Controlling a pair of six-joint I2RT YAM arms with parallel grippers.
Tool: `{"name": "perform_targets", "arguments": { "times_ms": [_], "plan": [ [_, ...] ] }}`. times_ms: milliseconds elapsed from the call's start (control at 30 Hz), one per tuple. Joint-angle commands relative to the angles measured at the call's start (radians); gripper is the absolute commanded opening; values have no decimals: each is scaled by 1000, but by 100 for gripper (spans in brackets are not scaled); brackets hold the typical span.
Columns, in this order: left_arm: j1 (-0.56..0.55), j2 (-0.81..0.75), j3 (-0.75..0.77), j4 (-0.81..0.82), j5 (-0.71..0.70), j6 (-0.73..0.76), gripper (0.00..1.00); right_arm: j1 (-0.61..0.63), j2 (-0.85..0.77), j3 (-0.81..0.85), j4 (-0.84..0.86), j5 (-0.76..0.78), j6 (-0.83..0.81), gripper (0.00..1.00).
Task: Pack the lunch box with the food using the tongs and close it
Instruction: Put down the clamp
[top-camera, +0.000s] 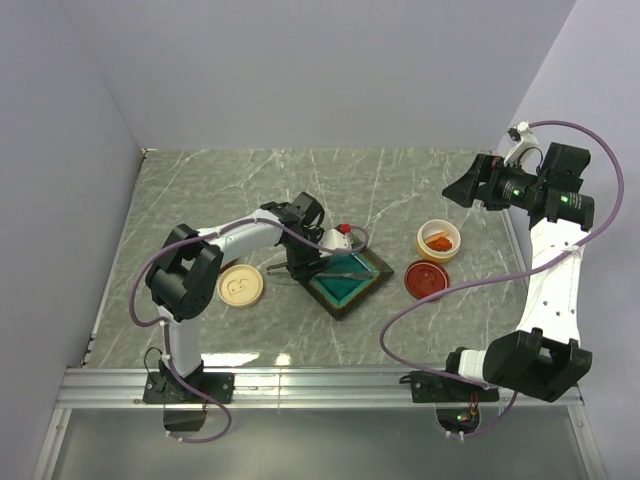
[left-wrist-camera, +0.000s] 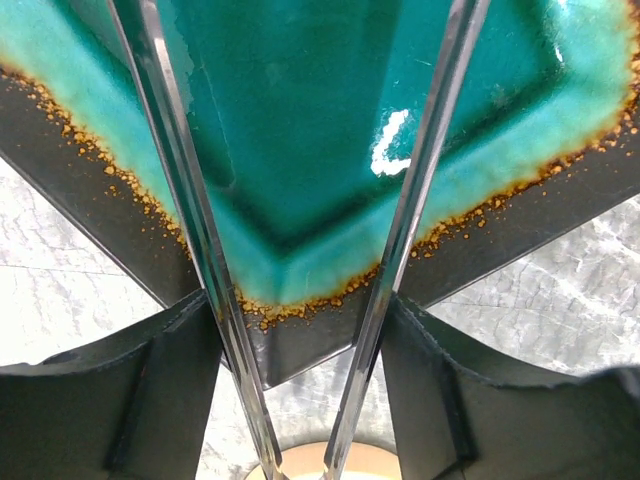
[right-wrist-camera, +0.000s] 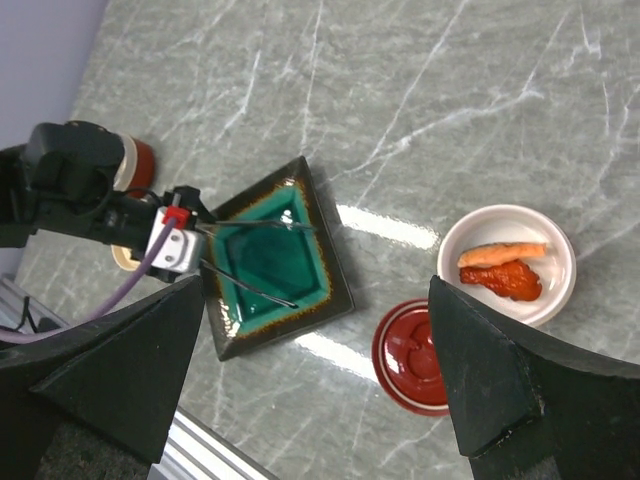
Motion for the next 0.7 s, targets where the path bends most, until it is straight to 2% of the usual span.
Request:
{"name": "perform_targets", "arguments": {
  "times_ms": [0, 33, 67, 200, 233, 367, 467, 500, 667],
  "plan": [
    [-3, 2, 35, -14, -19, 14, 67, 8, 2, 16, -42, 33, -72, 100],
    [-3, 2, 38, -15, -19, 11, 67, 8, -1, 18, -45, 44, -78, 100],
    [-3, 1, 43, -17, -24, 13, 73, 6, -1, 18, -50, 47, -81, 100],
    [-6, -10, 65, -31, -30, 0, 76, 6, -5, 19, -62, 51, -96, 100],
    [-6, -16, 71, -34, -27, 2, 84, 6, -4, 21, -67, 53, -101, 100],
    [-9, -41, 104, -57, -19, -7, 86, 9, 4, 39, -158, 51, -179, 100],
    [-11, -65, 133, -71, -4, -20, 87, 6, 16, 58, -276, 88, -321, 100],
    [-11, -70, 143, -75, 2, -29, 88, 6, 19, 59, -304, 108, -398, 100],
    [-23, -82, 215, -126, 33, -53, 89, 8, 9, 10, -369, 284, -506, 100]
  ]
}}
